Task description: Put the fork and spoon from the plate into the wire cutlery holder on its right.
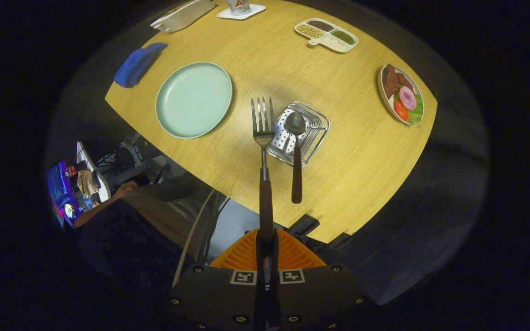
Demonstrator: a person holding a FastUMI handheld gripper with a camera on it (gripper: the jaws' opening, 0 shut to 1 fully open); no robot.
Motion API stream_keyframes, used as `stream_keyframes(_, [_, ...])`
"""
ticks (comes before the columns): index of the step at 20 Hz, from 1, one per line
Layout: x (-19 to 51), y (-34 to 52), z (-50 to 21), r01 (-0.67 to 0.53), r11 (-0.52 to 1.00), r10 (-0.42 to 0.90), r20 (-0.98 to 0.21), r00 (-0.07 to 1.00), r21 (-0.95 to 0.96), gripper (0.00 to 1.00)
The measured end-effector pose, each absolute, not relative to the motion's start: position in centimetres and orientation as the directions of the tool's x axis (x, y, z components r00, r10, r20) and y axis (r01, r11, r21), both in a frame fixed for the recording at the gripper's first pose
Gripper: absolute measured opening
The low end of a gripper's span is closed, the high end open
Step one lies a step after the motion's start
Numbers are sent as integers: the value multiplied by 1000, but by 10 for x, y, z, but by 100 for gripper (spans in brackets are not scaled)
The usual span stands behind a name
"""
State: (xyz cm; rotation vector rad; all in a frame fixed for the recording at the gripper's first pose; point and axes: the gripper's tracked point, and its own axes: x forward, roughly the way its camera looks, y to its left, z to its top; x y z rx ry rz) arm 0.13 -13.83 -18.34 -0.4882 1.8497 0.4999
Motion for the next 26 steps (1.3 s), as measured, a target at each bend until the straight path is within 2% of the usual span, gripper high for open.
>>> stream_keyframes(5, [8, -165, -185, -530, 845, -151, -916, -372, 76, 4])
stream_keyframes(14, [21, -162, -205, -546, 833, -227, -846, -483, 88, 4])
stream_keyframes(26, [50, -160, -239, -580, 813, -333, -771, -542, 57, 4])
